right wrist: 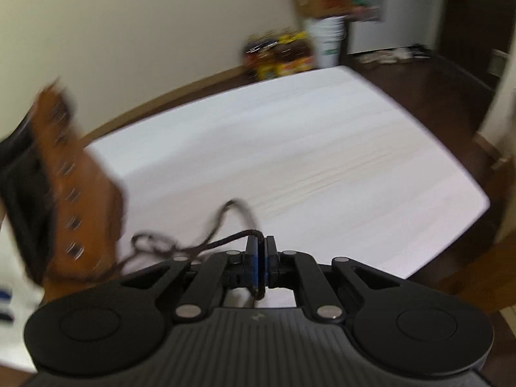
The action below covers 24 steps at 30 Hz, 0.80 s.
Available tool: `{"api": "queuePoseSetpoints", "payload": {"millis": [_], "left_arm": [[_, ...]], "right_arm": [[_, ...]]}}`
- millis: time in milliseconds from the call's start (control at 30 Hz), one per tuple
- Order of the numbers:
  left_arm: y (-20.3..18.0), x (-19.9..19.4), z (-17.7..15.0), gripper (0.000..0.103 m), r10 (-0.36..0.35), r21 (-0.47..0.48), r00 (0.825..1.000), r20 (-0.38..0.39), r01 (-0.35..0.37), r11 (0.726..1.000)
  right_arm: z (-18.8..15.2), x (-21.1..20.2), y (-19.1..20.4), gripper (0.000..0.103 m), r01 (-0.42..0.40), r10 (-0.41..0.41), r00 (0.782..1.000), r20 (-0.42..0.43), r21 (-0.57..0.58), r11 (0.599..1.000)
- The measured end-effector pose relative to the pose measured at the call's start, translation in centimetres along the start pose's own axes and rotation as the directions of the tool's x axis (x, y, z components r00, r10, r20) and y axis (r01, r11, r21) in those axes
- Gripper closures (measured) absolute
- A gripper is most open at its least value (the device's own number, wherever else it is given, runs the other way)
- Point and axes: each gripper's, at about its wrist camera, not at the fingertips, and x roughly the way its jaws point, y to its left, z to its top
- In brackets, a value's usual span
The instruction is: Lace up shoes with both hands
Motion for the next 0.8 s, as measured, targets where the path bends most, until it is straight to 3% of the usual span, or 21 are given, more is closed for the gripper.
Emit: {"api": "queuePoseSetpoints", "payload": {"millis": [67, 233, 400, 533, 667, 800], "left_arm": [[-0.1, 0.1, 0.0, 0.088, -0.004, 0.002, 1.0, -0.005, 0.004, 1.0], [-0.1, 0.1, 0.0, 0.088, -0.003, 0.003, 1.0, -0.017, 0.003, 1.0], [0.0, 0.3, 0.0, 0.088, -0.006, -0.001, 1.0, -0.02, 0.006, 1.0], [-0.1, 0.4, 0.0, 0.088, -0.008, 0.01, 1.0, -0.023, 0.009, 1.0], [-0.2, 0.4, -0.1, 0.088, -0.006, 0.018, 1.0, -0.029, 0.006, 1.0], [-0.3, 0.4, -0.2, 0.088, -0.003, 0.027, 0.999, -0.034, 0.004, 1.0]], "right_arm": [[0.1, 0.6, -0.4, 0.091, 0.027, -0.027, 1.0, -0.016, 0.014, 1.0], [-1.3, -0.2, 1.9, 0.091, -0.066, 0.066, 0.996, -0.058, 0.003, 0.998], [-3.4, -0.8, 2.3, 0.09, -0.084, 0.087, 0.99, -0.114, 0.035, 0.996], [-4.6, -0.7, 2.3, 0.09, -0.095, 0.088, 0.985, -0.147, -0.039, 0.995], [-4.7, -0.4, 1.7, 0.09, -0.069, 0.053, 0.991, -0.119, -0.128, 0.989], [-4.6, 1.9, 1.8, 0.092, -0.063, 0.037, 0.99, -0.139, -0.183, 0.981]]}}
